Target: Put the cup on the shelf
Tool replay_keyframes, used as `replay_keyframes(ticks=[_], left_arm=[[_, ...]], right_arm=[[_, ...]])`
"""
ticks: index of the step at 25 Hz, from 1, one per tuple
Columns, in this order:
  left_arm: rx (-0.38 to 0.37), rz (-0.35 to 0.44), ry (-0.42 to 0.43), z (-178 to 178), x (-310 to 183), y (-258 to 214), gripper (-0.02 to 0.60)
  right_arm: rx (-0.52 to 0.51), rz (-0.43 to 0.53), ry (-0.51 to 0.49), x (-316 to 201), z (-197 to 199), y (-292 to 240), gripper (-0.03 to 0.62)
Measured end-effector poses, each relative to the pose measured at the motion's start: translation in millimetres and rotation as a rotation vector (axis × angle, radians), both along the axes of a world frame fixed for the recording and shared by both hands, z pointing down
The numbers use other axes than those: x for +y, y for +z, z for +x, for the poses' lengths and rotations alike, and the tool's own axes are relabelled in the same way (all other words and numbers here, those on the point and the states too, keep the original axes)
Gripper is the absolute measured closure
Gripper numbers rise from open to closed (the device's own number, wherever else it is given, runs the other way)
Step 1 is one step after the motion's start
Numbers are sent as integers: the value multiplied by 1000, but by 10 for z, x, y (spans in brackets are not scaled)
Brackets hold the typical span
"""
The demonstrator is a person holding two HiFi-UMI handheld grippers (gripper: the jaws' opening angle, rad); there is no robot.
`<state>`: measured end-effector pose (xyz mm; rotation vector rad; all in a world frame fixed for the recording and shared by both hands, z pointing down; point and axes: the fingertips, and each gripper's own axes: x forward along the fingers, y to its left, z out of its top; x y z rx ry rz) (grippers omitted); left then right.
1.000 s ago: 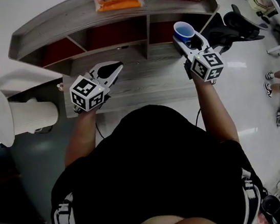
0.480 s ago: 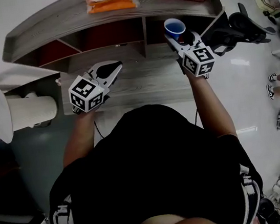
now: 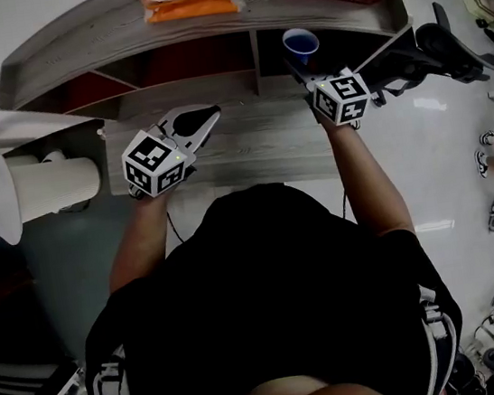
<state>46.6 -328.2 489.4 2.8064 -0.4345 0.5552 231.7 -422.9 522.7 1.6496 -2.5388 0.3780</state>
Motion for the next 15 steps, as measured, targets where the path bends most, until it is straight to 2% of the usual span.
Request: replay_keyframes(ticks=[15], left_arm=[[-30,-44,-7,41,-147,200,565]], right_arm=[[117,-40,26,-369,121,619,312]])
